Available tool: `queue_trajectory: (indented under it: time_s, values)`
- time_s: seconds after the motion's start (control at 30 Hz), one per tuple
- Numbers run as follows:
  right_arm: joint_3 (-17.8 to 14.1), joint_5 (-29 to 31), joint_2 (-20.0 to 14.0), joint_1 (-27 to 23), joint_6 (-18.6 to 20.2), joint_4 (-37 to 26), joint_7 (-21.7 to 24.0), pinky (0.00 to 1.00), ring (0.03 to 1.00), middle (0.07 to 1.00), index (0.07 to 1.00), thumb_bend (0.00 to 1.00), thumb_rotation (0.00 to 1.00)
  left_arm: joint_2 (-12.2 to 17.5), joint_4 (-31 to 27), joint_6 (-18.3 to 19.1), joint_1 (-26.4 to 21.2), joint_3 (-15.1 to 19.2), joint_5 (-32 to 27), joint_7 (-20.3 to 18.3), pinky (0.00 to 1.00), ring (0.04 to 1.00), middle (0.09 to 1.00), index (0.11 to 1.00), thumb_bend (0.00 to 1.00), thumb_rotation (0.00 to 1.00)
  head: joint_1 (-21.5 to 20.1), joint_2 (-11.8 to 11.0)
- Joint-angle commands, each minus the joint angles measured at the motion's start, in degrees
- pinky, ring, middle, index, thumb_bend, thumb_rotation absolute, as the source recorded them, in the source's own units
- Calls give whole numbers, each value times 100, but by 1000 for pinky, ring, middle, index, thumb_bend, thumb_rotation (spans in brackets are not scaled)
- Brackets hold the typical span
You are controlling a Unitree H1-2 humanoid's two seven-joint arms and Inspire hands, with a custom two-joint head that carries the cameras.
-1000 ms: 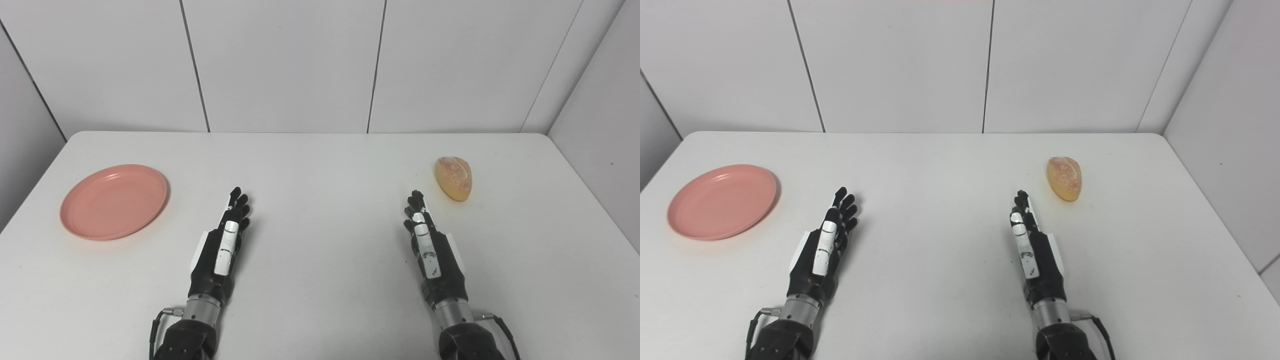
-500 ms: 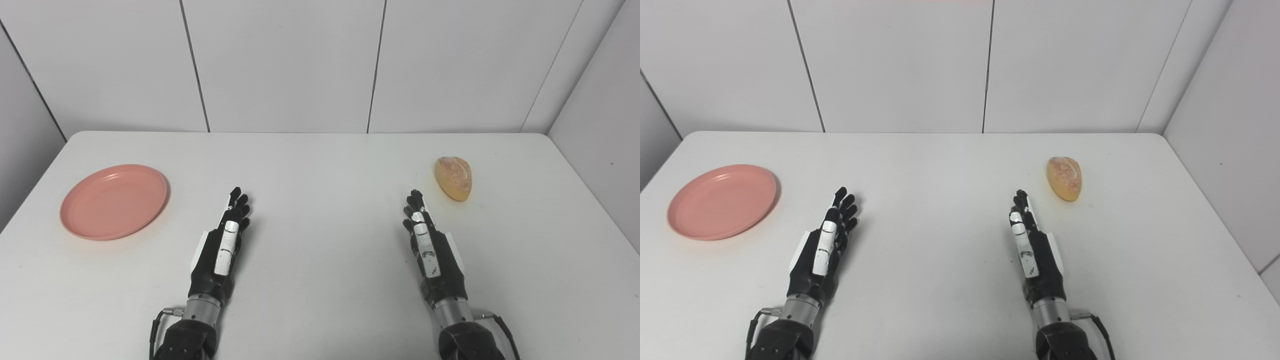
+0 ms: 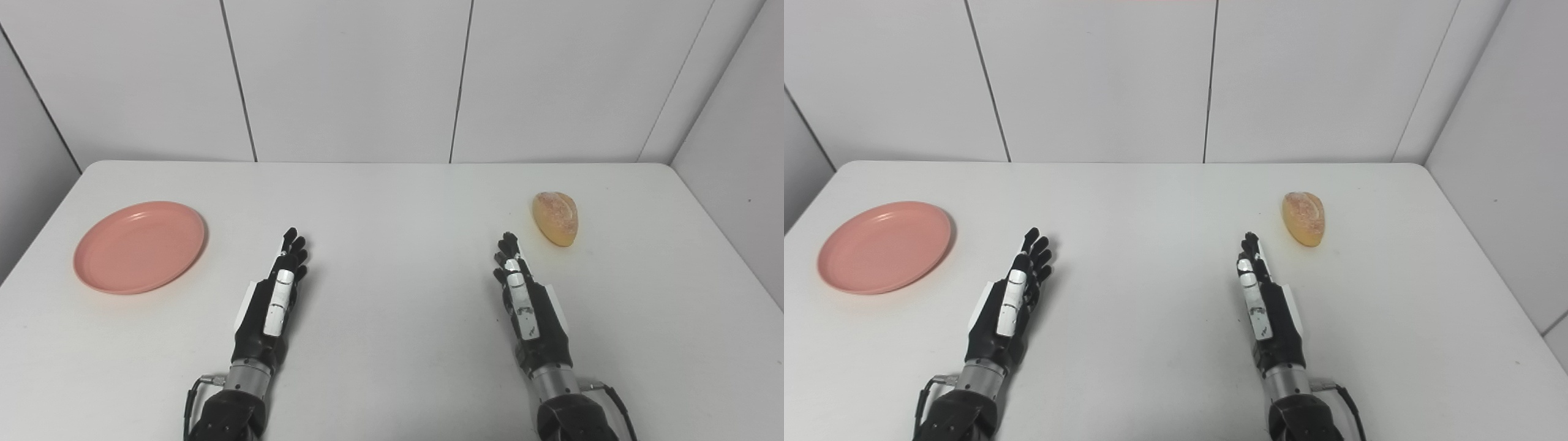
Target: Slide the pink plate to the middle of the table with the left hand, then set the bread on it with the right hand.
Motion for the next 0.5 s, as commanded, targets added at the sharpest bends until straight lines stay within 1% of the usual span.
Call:
queue_trajectory:
  time_s: [0.0,0.07,0.1,0.13,0.2,0.23,0.27,0.3,0.33,0.37,0.4,0.43,0.47]
  values:
    - [-3,-1,-28,-10,-229,84,46,1000,1000,1000,1000,671,979,29,-22,-244,-149,-38,56,-33,1000,1000,1000,1000,656,1000,17,-1]
    - [-13,20,-20,-4,-240,92,47,1000,1000,1000,1000,671,979,37,-18,-262,-145,-47,55,-41,1000,1000,1000,1000,660,1000,83,-19]
    - [-19,27,-22,-9,-258,102,48,1000,1000,1000,1000,671,975,35,-20,-268,-148,-50,59,-35,1000,1000,1000,1000,660,1000,196,-9]
    - [-23,30,-25,-13,-270,108,49,1000,1000,1000,1000,667,974,34,-21,-272,-150,-52,64,-30,1000,1000,1000,1000,660,1000,196,-9]
    - [-46,99,-51,-16,-244,127,91,1000,1000,1000,1000,673,969,30,19,-320,-162,-47,-2,-70,1000,1000,1000,1000,654,1000,438,-85]
    - [-47,94,-71,-15,-251,140,101,1000,1000,1000,1000,678,972,31,51,-346,-168,-44,-8,-77,1000,1000,1000,1000,659,1000,438,-85]
    - [-54,98,-89,-14,-273,162,108,1000,1000,1000,1000,679,975,21,80,-368,-170,-43,-3,-73,1000,1000,1000,1000,663,1000,571,-128]
    - [-62,108,-95,-11,-290,177,109,1000,1000,1000,1000,681,974,14,99,-378,-172,-45,16,-63,1000,1000,1000,1000,664,1000,571,-128]
    - [-70,124,-112,-6,-307,188,121,1000,1000,1000,1000,681,968,-3,112,-392,-173,-51,44,-43,1000,1000,1000,1000,665,1000,736,-175]
    - [-70,138,-138,1,-331,197,143,1000,1000,1000,1000,679,968,-23,133,-423,-174,-51,56,-24,1000,1000,1000,1000,663,1000,767,-183]
    - [-79,168,-165,15,-340,196,170,1000,1000,1000,1000,680,970,-52,157,-460,-173,-52,68,3,1000,1000,1000,1000,662,1000,951,-233]
    - [-85,189,-183,24,-345,195,190,1000,1000,1000,1000,684,964,-72,175,-489,-172,-53,75,21,1000,1000,1000,1000,669,1000,951,-233]
    - [-97,207,-208,53,-326,167,204,1000,1000,1000,1000,677,962,-116,210,-589,-159,-47,85,60,1000,1000,1000,1000,670,1000,1130,-278]
